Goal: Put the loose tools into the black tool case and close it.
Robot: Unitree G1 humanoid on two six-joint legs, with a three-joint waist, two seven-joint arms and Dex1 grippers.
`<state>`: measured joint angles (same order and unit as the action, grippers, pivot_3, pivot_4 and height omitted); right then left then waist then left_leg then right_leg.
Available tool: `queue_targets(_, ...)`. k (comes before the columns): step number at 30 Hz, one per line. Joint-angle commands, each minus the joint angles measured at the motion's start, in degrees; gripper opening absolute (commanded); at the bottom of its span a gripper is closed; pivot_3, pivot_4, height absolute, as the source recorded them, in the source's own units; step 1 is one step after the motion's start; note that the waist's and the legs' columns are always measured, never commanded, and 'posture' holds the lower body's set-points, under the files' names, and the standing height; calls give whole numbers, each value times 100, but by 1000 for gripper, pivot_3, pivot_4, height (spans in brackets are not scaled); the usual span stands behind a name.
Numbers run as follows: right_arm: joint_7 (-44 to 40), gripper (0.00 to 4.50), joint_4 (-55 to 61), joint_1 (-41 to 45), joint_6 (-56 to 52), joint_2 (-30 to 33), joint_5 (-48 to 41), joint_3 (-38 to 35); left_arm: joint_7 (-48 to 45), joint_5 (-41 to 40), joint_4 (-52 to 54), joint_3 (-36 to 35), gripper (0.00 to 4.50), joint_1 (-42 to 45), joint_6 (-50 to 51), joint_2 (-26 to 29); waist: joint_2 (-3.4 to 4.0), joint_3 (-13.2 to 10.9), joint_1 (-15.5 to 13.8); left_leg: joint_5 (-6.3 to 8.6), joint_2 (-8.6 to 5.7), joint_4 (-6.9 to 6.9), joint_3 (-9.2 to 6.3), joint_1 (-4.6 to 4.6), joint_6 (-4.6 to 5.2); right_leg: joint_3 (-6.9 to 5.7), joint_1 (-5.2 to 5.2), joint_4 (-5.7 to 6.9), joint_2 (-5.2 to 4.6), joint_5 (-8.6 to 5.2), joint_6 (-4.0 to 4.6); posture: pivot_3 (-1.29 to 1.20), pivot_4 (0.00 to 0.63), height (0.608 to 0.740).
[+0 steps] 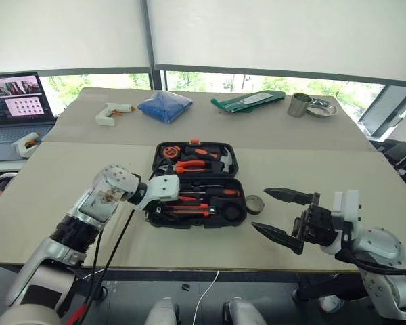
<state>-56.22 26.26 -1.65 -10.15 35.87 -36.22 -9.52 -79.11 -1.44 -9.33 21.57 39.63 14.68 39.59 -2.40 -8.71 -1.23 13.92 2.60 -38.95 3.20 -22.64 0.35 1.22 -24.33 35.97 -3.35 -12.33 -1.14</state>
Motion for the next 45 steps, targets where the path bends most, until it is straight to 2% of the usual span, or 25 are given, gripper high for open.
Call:
queue_targets(1, -36, 4500, 10, 73, 177, -48, 27, -16, -67, -99, -80, 48, 2752, 63, -62, -250, 0, 0, -14, 0, -1, -1, -1, 0, 0, 0, 1, 0, 0, 0, -1, 0, 150, 740)
queue_targets(3, -48, 4500, 2, 73, 169, -66, 38, -2, 3, -239, -216, -157, 3234, 74, -328, -401, 1, 1, -31, 0, -5, -2, -4, -1, 0, 1, 4, -1, -2, -2, -3, 0, 150, 740)
queue_targets(6, -66, 4500, -9, 60, 157, -84, 51, 9, -41, -717, -490, -652, 4357, 69, -538, -600, 1, 1, -13, 0, -8, -3, -5, -9, 0, 4, 0, -4, -2, -2, -5, 0, 150, 740)
queue_targets(13, -81, 4500, -37, 45, 157, -169, 100, 55, -382, -1651, -722, -1539, 4435, -198, -550, -511, 1, 1, 109, 2, 0, -1, -13, -15, 4, 1, -8, 0, 7, 0, -1, 0, 150, 740)
queue_targets(16, -94, 4500, -79, 79, 168, -212, 128, 91, -266, -1679, -849, -1768, 3731, -331, -969, -534, 1, 1, 104, 2, 0, -2, -14, -13, 4, 1, -7, 4, 7, -1, -2, 0, 150, 740)
queue_targets(19, -108, 4500, -121, 101, 182, -236, 142, 115, -177, -1508, -939, -1786, 2647, -495, -1623, -575, 1, 1, 97, 2, -2, -3, -12, -10, 4, 1, -3, 3, 4, 0, -3, 0, 150, 740)
queue_targets(25, -111, 4500, -222, 146, 248, -266, 211, 126, -146, -1461, -719, -1517, 538, -979, -1711, -724, 2, 1, 65, 2, -3, -3, -10, -10, 4, 2, -4, 2, 2, 3, 3, 0, 150, 740)
queue_targets(27, -85, 4500, -239, 147, 287, -291, 251, 152, 45, -1416, -700, -1430, 146, -1139, -1734, -922, 2, 1, 64, 2, -2, -2, -10, -10, 4, 2, -4, 2, 3, 3, 3, 0, 150, 740)
queue_targets(34, -21, 4500, -162, 77, 280, -326, 265, 183, 834, -543, -1176, -1042, 146, -1233, -1901, -1078, 10, 6, 55, 2, -3, -3, -8, 12, 4, 5, 13, 5, 2, 0, -2, 0, 150, 740)
queue_targets(39, 24, 4500, -97, 49, 233, -323, 246, 179, 1110, -738, -796, -1032, 146, -1387, -962, -1272, 29, 20, 41, -5, -5, -4, -5, 36, 11, 8, 34, 10, -2, 1, -1, 0, 150, 740)
queue_targets(45, 59, 4500, -9, -18, 153, -299, 177, 173, 1249, -913, -380, -1104, 146, -1528, 96, -1185, 52, 38, 61, -8, -7, -3, 6, 46, 13, 31, 31, 13, 0, -9, 23, 0, 150, 740)
